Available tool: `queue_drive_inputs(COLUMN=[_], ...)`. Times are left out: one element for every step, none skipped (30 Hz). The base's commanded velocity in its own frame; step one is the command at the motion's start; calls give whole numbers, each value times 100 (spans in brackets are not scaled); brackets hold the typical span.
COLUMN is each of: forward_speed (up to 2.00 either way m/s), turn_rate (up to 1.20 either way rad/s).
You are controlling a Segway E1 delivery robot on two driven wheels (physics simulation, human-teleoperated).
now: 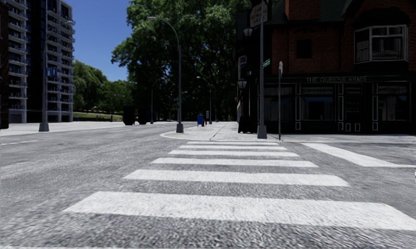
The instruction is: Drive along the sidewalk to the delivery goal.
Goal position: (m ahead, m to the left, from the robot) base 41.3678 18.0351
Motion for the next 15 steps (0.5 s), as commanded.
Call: queue_drive_inputs(forward_speed=[152, 137, 129, 122, 122, 120, 119, 119, 119, 118, 117, 114, 113, 113, 112], turn_rate=[-43, -43, -40, -32, -32, -21, -11, 0, 0, 0, 0, 0, 0, 0, 0])
